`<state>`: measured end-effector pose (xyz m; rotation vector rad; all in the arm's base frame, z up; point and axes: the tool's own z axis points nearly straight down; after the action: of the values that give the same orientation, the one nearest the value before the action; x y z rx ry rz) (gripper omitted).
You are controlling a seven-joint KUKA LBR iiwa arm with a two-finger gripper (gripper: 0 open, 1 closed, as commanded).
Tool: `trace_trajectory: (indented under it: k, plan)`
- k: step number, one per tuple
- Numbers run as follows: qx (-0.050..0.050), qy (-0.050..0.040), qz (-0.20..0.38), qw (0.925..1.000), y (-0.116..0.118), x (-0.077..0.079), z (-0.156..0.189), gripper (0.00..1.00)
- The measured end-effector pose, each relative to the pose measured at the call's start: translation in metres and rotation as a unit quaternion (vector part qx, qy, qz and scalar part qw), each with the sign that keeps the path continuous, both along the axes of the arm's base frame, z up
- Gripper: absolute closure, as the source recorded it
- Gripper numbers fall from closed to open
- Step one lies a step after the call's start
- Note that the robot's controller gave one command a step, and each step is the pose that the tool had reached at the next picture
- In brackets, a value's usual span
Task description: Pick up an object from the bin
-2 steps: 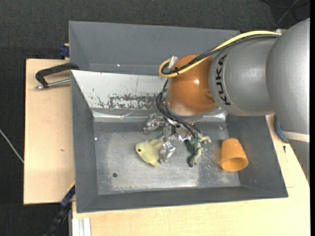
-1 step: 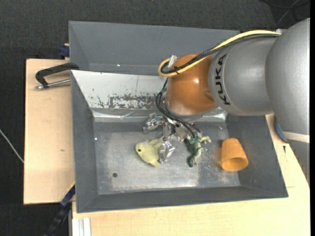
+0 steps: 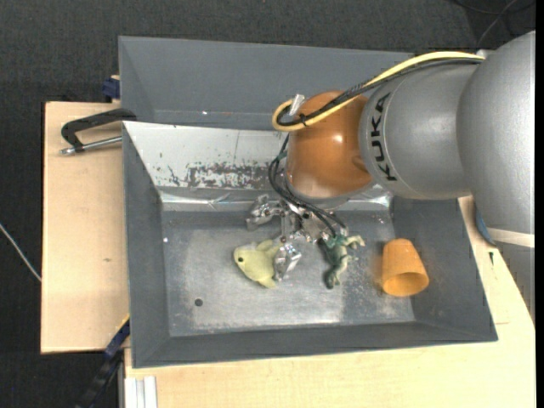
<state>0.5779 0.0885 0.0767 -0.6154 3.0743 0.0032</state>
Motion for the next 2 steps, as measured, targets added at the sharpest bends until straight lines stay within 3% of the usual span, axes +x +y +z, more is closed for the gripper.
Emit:
trace_trajectory:
  k: [1, 2]
  plan:
    - [0.0, -0.0002, 0.0, 1.0, 0.0, 0.0, 0.001, 1.0]
    - [0.0, -0.0023, 0.0, 1.0, 0.002, 0.002, 0.063, 1.0]
